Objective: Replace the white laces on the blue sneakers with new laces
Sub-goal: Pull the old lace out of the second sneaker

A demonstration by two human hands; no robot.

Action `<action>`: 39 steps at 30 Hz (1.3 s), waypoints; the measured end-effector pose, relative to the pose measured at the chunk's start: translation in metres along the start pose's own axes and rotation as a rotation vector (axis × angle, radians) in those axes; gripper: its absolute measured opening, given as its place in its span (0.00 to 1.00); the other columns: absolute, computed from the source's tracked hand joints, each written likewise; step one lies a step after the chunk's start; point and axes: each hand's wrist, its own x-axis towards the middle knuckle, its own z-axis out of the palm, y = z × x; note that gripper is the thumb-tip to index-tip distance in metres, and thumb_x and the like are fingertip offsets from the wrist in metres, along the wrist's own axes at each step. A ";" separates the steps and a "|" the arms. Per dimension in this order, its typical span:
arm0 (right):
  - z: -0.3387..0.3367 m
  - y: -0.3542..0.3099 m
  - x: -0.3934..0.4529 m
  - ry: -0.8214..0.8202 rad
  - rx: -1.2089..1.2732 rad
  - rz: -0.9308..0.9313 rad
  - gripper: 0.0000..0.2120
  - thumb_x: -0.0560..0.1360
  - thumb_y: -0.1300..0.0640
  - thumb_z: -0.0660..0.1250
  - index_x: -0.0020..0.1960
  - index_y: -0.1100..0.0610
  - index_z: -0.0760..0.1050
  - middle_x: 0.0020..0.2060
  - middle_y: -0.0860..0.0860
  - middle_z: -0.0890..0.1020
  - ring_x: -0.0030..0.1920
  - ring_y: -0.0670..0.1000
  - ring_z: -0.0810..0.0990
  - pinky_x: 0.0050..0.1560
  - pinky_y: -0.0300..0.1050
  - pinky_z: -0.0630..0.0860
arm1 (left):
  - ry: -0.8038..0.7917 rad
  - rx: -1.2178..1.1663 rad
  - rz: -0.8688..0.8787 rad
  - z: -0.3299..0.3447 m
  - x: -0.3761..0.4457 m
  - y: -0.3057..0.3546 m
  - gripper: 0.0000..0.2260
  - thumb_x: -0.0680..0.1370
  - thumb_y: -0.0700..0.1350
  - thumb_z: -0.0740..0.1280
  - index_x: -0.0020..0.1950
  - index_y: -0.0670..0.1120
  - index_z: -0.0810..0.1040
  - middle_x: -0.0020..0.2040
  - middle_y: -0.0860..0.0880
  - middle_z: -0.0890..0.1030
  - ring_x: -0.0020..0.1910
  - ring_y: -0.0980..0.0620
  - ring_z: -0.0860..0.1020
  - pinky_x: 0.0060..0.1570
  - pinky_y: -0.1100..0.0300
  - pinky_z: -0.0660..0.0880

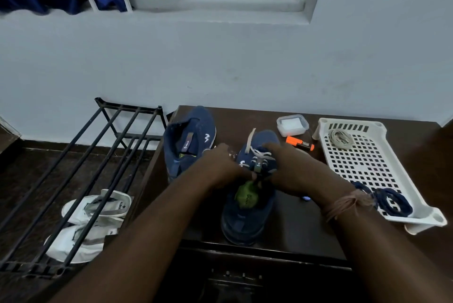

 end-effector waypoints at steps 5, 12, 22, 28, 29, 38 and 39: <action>0.012 -0.007 0.005 0.009 0.046 0.012 0.25 0.76 0.61 0.67 0.71 0.53 0.67 0.60 0.54 0.80 0.56 0.53 0.79 0.51 0.43 0.73 | 0.038 0.150 0.181 0.010 0.004 -0.001 0.27 0.71 0.43 0.77 0.70 0.51 0.75 0.61 0.48 0.81 0.57 0.48 0.80 0.55 0.56 0.77; 0.024 -0.012 0.008 0.078 0.105 -0.092 0.21 0.74 0.63 0.67 0.66 0.53 0.74 0.56 0.50 0.82 0.55 0.52 0.81 0.54 0.46 0.77 | 0.063 0.349 0.236 0.001 0.005 -0.008 0.26 0.71 0.51 0.78 0.67 0.49 0.77 0.59 0.48 0.81 0.56 0.48 0.80 0.54 0.56 0.76; 0.018 0.026 0.026 0.088 0.339 0.161 0.25 0.66 0.62 0.71 0.61 0.46 0.77 0.49 0.52 0.82 0.50 0.57 0.83 0.55 0.58 0.80 | -0.044 0.230 0.151 -0.018 0.010 -0.021 0.16 0.75 0.33 0.70 0.59 0.48 0.82 0.57 0.48 0.82 0.52 0.47 0.82 0.45 0.56 0.79; 0.026 0.018 0.018 0.131 0.401 0.207 0.14 0.66 0.59 0.76 0.50 0.55 0.78 0.43 0.54 0.83 0.43 0.53 0.83 0.45 0.56 0.83 | -0.053 0.231 0.127 -0.015 0.009 -0.022 0.18 0.76 0.44 0.74 0.63 0.51 0.74 0.55 0.48 0.80 0.49 0.47 0.82 0.49 0.51 0.82; 0.026 0.015 0.016 0.157 0.368 0.210 0.10 0.68 0.59 0.75 0.47 0.58 0.77 0.42 0.56 0.82 0.41 0.53 0.82 0.43 0.55 0.83 | -0.038 0.219 0.137 -0.013 0.009 -0.022 0.19 0.75 0.47 0.75 0.63 0.52 0.74 0.55 0.49 0.80 0.49 0.49 0.81 0.51 0.50 0.81; 0.028 0.014 0.027 0.183 0.307 0.202 0.05 0.70 0.59 0.73 0.39 0.61 0.80 0.36 0.60 0.84 0.36 0.57 0.85 0.38 0.60 0.83 | 0.313 0.207 0.524 0.019 0.016 -0.005 0.02 0.75 0.48 0.74 0.47 0.52 0.84 0.46 0.52 0.81 0.44 0.55 0.78 0.45 0.59 0.74; 0.027 0.014 0.025 0.176 0.306 0.205 0.04 0.70 0.59 0.73 0.40 0.60 0.80 0.36 0.59 0.84 0.37 0.57 0.85 0.40 0.59 0.83 | 0.337 0.278 0.555 0.021 0.018 -0.007 0.03 0.75 0.49 0.72 0.46 0.52 0.86 0.44 0.51 0.81 0.44 0.54 0.78 0.45 0.58 0.74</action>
